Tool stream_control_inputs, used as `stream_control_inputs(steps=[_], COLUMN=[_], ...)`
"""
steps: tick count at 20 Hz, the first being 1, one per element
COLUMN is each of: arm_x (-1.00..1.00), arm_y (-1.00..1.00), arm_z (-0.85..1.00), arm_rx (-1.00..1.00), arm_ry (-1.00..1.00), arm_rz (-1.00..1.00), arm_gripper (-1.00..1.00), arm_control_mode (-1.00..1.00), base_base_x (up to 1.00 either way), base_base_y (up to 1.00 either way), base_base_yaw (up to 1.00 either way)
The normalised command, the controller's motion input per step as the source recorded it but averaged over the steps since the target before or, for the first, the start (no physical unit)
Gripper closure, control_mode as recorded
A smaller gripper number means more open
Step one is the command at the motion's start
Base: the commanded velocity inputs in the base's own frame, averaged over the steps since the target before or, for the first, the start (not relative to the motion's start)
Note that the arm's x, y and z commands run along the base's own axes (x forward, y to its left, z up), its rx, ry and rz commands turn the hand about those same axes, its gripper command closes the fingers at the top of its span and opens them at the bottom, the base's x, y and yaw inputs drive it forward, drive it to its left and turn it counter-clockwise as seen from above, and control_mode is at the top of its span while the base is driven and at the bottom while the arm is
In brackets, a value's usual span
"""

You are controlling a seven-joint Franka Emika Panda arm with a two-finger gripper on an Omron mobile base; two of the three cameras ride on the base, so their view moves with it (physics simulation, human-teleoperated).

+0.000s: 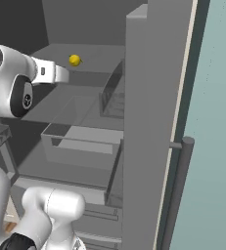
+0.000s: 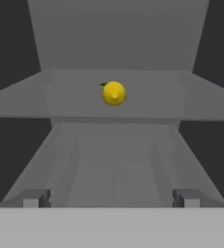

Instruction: Retrieve a lemon from the fridge and place it on the cutting board with the fish.

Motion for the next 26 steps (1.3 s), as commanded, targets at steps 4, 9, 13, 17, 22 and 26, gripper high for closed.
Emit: stream_control_inputs(steps=[4, 9, 13, 17, 22, 26], arm_x=[0.3, 0.26, 0.34, 0.27, 0.32, 0.68], arm_y=[0.0, 0.0, 0.0, -0.02, -0.08, 0.0], arm_z=[0.01, 0.11, 0.07, 0.0, -0.01, 0.0], arm_rx=[0.0, 0.0, 0.0, 0.0, 0.0, 0.0], arm_ry=[-0.01, -0.02, 0.0, 0.01, 0.01, 0.0], arm_rz=[0.0, 0.0, -0.04, -0.04, -0.08, 0.0], arm_gripper=[-1.0, -1.0, -1.0, -1.0, -1.0, -1.0], arm_control_mode=[-1.0, -1.0, -1.0, -1.0, -1.0, -1.0], base_base_x=[0.0, 0.0, 0.0, 0.0, 0.0, 0.0], base_base_y=[0.0, 0.0, 0.0, 0.0, 0.0, 0.0], base_base_yaw=[0.0, 0.0, 0.0, 0.0, 0.0, 0.0])
